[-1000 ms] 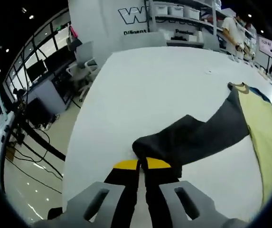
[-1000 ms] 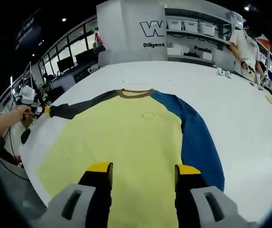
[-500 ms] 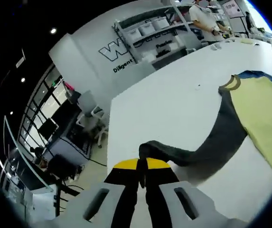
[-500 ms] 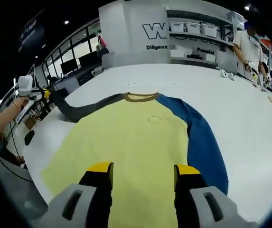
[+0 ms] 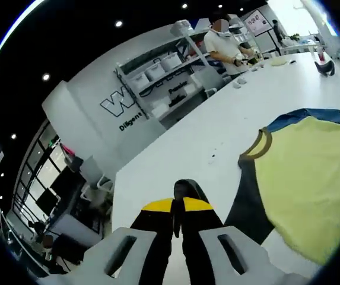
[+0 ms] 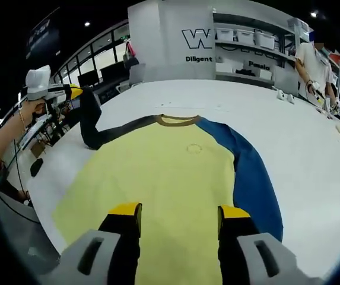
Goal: Fold the garment on the visible template until the final outline fits inside the template.
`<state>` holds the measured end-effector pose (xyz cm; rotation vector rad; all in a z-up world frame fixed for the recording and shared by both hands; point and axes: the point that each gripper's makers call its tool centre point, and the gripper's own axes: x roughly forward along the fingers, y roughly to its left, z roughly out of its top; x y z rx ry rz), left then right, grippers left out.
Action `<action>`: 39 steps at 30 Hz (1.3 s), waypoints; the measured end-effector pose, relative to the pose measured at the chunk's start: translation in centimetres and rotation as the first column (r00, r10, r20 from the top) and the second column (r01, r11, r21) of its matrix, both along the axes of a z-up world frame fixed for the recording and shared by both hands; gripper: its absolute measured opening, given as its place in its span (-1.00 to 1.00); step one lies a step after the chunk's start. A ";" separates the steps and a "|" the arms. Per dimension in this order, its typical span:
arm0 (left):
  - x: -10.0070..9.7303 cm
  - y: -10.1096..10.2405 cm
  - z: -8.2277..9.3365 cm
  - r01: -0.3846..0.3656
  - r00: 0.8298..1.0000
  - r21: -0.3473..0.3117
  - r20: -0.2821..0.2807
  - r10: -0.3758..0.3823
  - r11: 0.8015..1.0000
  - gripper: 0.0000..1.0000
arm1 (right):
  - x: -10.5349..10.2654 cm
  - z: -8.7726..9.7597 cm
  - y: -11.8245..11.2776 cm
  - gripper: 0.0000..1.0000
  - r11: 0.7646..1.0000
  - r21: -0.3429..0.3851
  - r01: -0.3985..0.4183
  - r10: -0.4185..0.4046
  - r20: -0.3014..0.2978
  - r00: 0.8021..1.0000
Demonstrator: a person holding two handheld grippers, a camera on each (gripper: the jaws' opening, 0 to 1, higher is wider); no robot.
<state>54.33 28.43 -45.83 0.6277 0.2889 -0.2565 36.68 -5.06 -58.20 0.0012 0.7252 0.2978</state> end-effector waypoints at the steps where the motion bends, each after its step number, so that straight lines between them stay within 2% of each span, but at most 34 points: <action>1: 0.1 -1.0 0.0 0.018 1.000 -0.008 -0.002 -0.018 1.000 -0.91 | 0.0 0.0 -0.1 -0.03 1.000 0.003 0.003 -0.003 -0.003 1.000; 5: 0.5 -3.9 -0.1 0.055 0.998 -0.045 -0.005 -0.055 0.997 -0.91 | -0.1 0.1 -0.4 -0.02 1.000 0.011 0.012 -0.012 -0.003 1.000; 6: 0.5 -4.9 -0.6 0.080 0.996 -0.053 -0.026 -0.081 0.995 -0.90 | -0.1 0.1 -0.6 -0.02 1.000 0.014 0.016 -0.016 -0.003 1.000; 11: 0.6 -7.6 -1.2 0.097 0.994 -0.092 -0.042 -0.102 0.991 -0.90 | -0.3 0.1 -1.2 -0.02 0.999 0.024 0.032 -0.031 -0.006 0.999; 17: 0.9 -11.7 -2.2 0.148 0.986 -0.090 -0.066 -0.155 0.985 -0.91 | -0.5 -0.1 -1.8 -0.02 0.998 0.031 0.050 -0.049 -0.015 0.999; 26: 0.1 -18.2 -3.7 0.254 0.960 -0.098 -0.091 -0.263 0.962 -0.91 | -0.7 -0.4 -2.7 -0.01 0.998 0.021 0.063 -0.063 -0.020 0.998; 30: 0.0 -19.1 -4.1 0.265 0.957 -0.098 -0.093 -0.274 0.959 -0.91 | -0.8 -0.6 -3.0 -0.01 0.998 0.016 0.067 -0.066 -0.022 0.998; 31: -0.2 -20.7 -5.2 0.280 0.950 -0.108 -0.111 -0.292 0.954 -0.91 | -0.8 -0.8 -3.2 -0.01 0.997 0.014 0.070 -0.070 -0.025 0.997; 39: -1.1 -23.9 -7.9 0.354 0.916 -0.104 -0.163 -0.367 0.929 -0.90 | -1.0 -1.6 -4.3 0.00 0.996 0.012 0.093 -0.092 -0.040 0.995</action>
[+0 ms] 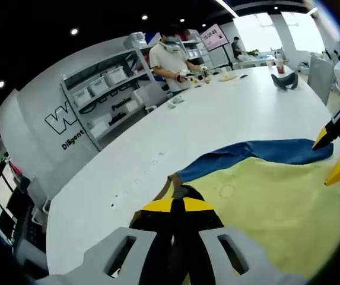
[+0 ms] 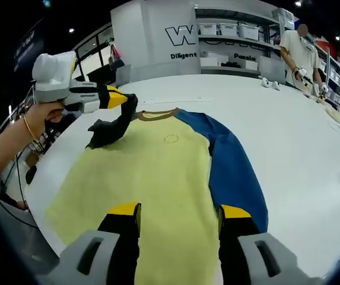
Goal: Fold the garment on the visible template until the final outline fits inside the template.
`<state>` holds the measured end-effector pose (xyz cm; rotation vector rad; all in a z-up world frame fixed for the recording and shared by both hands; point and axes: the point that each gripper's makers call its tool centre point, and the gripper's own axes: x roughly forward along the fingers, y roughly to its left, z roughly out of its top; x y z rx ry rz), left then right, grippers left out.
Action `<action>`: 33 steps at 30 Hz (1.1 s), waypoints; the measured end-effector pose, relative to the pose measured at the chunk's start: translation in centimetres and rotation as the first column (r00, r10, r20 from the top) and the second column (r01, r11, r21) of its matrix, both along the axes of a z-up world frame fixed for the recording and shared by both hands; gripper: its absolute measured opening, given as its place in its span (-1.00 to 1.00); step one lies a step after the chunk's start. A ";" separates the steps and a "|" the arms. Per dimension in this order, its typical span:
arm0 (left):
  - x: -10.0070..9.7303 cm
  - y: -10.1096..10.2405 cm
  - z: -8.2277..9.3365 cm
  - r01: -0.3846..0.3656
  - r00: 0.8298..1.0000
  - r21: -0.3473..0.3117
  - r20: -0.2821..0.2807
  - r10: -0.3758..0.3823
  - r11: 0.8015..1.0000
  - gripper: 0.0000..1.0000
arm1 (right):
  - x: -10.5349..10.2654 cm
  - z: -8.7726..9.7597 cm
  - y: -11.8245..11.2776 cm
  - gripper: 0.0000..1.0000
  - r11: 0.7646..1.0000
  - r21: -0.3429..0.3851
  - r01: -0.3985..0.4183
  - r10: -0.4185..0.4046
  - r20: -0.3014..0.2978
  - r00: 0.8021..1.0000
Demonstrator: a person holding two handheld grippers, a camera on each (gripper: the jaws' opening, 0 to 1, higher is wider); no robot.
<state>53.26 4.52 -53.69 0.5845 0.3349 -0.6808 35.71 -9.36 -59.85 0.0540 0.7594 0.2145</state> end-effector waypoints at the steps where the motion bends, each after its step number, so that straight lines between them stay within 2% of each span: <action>1: -0.1 -0.3 -0.5 0.004 1.000 0.005 -0.009 -0.004 1.000 -0.90 | 0.0 -0.1 -0.1 0.00 1.000 0.001 0.002 -0.002 0.000 1.000; 7: -0.4 -1.5 -1.9 0.029 0.999 0.010 -0.028 -0.029 1.000 -0.90 | 0.2 -0.4 -0.4 -0.01 1.000 0.003 0.006 -0.006 -0.004 1.000; 14: -0.7 -2.0 -2.0 0.038 0.998 -0.033 -0.051 -0.039 0.999 -0.86 | 0.6 -0.6 -0.4 0.00 1.000 0.001 0.006 -0.006 0.000 1.000; 19: -0.6 -1.8 -1.5 0.001 0.996 -0.098 -0.085 -0.009 0.995 -0.34 | 1.3 -0.1 -0.2 0.00 1.000 0.003 0.002 -0.002 0.019 1.000; 22: -0.8 -1.2 -1.3 -0.039 0.989 -0.153 -0.144 0.016 0.987 -0.30 | 1.9 0.4 0.0 0.00 1.000 0.003 -0.004 0.004 0.037 0.999; 23: -1.0 -0.8 -1.3 -0.071 0.980 -0.186 -0.196 0.034 0.980 -0.30 | 2.2 0.7 0.2 0.00 1.000 0.003 -0.012 0.012 0.046 0.999; 25: -0.8 0.2 -1.0 -0.123 0.969 -0.231 -0.237 0.067 0.965 -0.24 | 2.9 1.3 0.5 0.00 1.000 0.005 -0.023 0.022 0.062 0.998; 30: -0.4 2.3 -0.3 -0.151 0.971 -0.207 -0.217 0.105 0.967 0.02 | 4.4 2.5 1.4 -0.01 0.999 0.026 -0.039 0.037 0.094 0.995; 33: -0.2 3.7 0.1 -0.198 0.961 -0.230 -0.237 0.142 0.953 0.21 | 5.7 3.1 2.0 -0.01 0.998 0.038 -0.052 0.047 0.111 0.993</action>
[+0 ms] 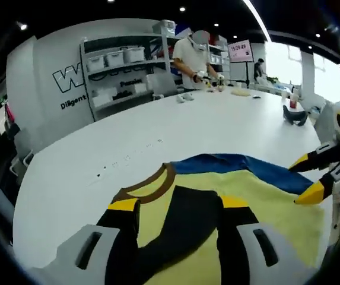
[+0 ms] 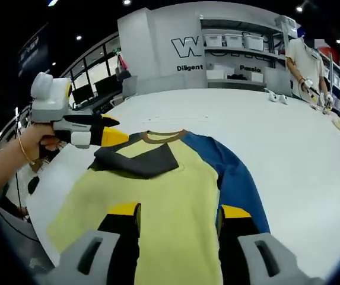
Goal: Fold the garment on the visible template until the final outline fits inside the template.
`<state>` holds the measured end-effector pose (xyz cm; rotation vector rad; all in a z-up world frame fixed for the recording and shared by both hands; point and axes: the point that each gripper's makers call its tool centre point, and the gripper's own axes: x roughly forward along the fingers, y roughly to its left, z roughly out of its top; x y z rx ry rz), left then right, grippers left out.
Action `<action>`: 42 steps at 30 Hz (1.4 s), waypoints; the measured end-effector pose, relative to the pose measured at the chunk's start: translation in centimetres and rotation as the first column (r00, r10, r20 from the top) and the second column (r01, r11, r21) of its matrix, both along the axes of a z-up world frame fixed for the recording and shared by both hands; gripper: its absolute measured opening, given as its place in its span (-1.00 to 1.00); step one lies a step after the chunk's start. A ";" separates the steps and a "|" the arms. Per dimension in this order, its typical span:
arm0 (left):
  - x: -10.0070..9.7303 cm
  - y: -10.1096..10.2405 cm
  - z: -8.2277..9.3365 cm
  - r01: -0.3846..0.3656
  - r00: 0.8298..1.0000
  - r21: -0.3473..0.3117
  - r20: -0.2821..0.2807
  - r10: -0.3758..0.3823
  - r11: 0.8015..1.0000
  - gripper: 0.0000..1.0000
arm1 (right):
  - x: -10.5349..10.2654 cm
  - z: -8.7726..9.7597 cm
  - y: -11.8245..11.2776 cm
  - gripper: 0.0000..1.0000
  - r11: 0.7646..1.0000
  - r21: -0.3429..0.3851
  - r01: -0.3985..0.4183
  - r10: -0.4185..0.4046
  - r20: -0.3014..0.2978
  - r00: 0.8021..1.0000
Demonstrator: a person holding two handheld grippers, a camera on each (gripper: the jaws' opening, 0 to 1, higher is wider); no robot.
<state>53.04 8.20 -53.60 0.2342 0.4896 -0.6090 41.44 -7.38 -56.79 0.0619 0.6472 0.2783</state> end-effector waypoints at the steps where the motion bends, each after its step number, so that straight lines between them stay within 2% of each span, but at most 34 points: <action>1: 0.0 0.2 0.0 -0.005 1.000 -0.003 -0.002 0.005 1.000 0.28 | 0.2 0.1 0.1 -0.02 1.000 -0.001 -0.003 0.003 0.003 1.000; 5: 0.0 2.0 0.0 -0.053 0.999 -0.005 -0.015 0.053 0.999 0.46 | 2.2 0.7 1.0 -0.01 0.999 -0.002 -0.039 0.039 0.023 0.999; 10: -0.2 3.8 -0.6 -0.105 0.993 0.004 -0.044 0.105 0.994 0.51 | 4.2 1.1 1.6 -0.02 0.998 0.020 -0.053 0.052 0.038 0.998; 11: -0.4 4.8 -0.7 -0.137 0.989 -0.010 -0.059 0.136 0.991 0.53 | 4.6 1.2 1.9 -0.03 0.998 0.025 -0.060 0.059 0.036 0.998; 15: -0.6 6.4 -0.7 -0.167 0.984 -0.003 -0.070 0.167 0.986 0.56 | 5.7 1.0 2.9 -0.05 0.994 0.027 -0.103 0.102 0.026 0.994; 17: -0.6 8.0 -0.9 -0.219 0.973 0.006 -0.079 0.219 0.976 0.56 | 6.2 0.9 3.4 -0.06 0.992 0.016 -0.126 0.125 0.024 0.992; 20: -0.9 10.2 -1.7 -0.295 0.948 -0.009 -0.128 0.291 0.956 0.51 | 7.1 0.7 3.9 -0.09 0.988 0.002 -0.154 0.154 0.018 0.988; 23: -1.3 11.7 -2.7 -0.318 0.937 0.021 -0.148 0.318 0.948 0.44 | 8.1 0.5 4.5 -0.11 0.985 0.009 -0.173 0.173 0.012 0.985; 25: -1.4 12.2 -3.1 -0.326 0.933 0.020 -0.156 0.325 0.945 0.35 | 8.7 0.4 5.0 -0.13 0.984 0.049 -0.169 0.170 -0.004 0.985; 27: -1.7 12.4 -3.5 -0.339 0.925 -0.014 -0.186 0.330 0.941 0.26 | 9.2 0.6 5.3 -0.13 0.984 0.057 -0.171 0.172 0.000 0.985; 28: -1.9 12.7 -3.8 -0.345 0.920 -0.019 -0.206 0.334 0.939 0.26 | 9.6 0.5 5.5 -0.13 0.982 0.050 -0.180 0.180 -0.006 0.984; 30: -1.8 13.2 -4.3 -0.349 0.918 -0.007 -0.205 0.340 0.937 0.27 | 10.3 0.4 5.9 -0.15 0.979 0.028 -0.202 0.202 -0.001 0.979; 35: -2.4 14.5 -5.9 -0.373 0.899 0.008 -0.242 0.364 0.928 0.15 | 12.0 -0.9 6.6 -0.17 0.975 0.006 -0.222 0.222 -0.021 0.975; 39: -2.5 14.9 -6.9 -0.373 0.895 0.010 -0.258 0.363 0.928 0.08 | 13.4 -2.1 7.1 -0.17 0.969 -0.002 -0.249 0.248 -0.034 0.968; 42: -2.6 14.9 -7.5 -0.384 0.886 0.000 -0.282 0.368 0.923 -0.01 | 14.3 -3.0 7.3 -0.20 0.964 -0.022 -0.264 0.263 -0.035 0.964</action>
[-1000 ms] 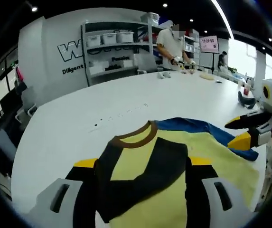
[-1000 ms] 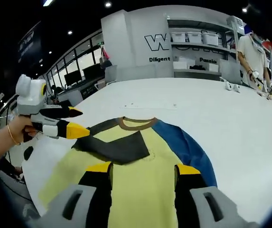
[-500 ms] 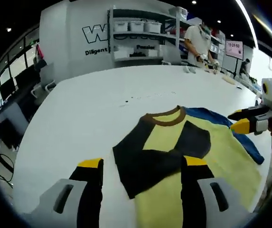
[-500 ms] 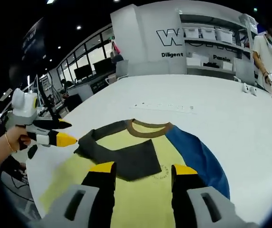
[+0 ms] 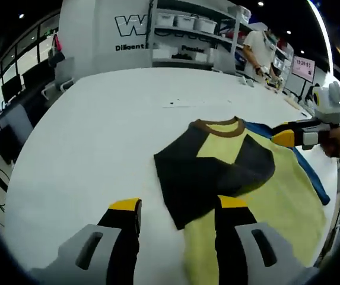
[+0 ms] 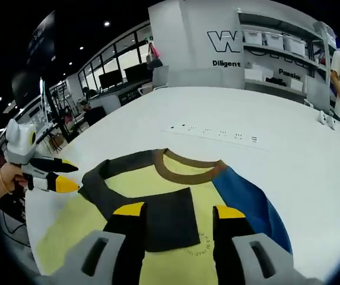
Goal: Fold the garment on the visible template until the final outline fits inside the template.
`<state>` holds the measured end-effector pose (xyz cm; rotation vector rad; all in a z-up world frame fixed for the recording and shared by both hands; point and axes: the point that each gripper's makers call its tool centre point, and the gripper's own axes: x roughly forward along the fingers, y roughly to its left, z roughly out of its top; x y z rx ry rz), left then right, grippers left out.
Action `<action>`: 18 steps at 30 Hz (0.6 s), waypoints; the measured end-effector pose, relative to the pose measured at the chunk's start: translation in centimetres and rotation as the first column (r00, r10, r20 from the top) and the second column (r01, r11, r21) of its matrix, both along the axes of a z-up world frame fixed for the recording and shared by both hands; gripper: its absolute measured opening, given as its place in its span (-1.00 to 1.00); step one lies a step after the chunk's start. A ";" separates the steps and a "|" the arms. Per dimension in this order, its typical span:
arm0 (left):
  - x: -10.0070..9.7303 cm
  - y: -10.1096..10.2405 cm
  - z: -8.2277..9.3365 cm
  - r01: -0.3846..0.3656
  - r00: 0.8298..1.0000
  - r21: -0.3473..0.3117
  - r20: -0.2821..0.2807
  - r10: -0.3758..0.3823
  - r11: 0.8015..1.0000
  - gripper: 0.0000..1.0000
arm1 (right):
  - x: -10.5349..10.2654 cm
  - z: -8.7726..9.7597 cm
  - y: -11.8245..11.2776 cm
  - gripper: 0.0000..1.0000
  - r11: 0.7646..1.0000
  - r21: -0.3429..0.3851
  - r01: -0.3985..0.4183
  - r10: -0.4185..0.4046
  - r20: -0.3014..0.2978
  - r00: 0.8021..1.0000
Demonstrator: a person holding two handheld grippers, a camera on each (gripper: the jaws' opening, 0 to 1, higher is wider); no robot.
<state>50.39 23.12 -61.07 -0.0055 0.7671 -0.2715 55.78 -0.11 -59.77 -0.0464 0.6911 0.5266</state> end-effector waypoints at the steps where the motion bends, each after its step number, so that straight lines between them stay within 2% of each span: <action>1: 0.0 0.0 -0.2 -0.005 1.000 0.000 0.001 0.005 1.000 -0.02 | 0.5 -0.2 0.1 -0.21 1.000 -0.009 -0.010 0.010 0.014 1.000; 7: 0.1 0.1 -1.4 -0.022 1.000 0.001 -0.018 0.022 1.000 -0.10 | 1.7 -1.8 1.1 -0.29 0.995 -0.063 -0.077 0.079 0.045 0.996; 10: -0.1 -0.1 -1.7 -0.033 0.999 -0.018 -0.028 0.033 0.999 -0.20 | 2.1 -3.0 1.2 -0.31 0.992 -0.094 -0.082 0.086 0.034 0.996; 14: -0.7 -0.2 -2.5 -0.044 0.997 -0.008 -0.067 0.044 0.999 -0.40 | 2.9 -3.3 0.9 -0.41 0.992 -0.106 -0.068 0.073 0.041 0.996; 18: -0.7 -0.5 -2.4 -0.054 0.997 -0.007 -0.061 0.054 0.998 -0.48 | 3.1 -3.4 1.5 -0.49 0.991 -0.106 -0.085 0.090 0.049 0.995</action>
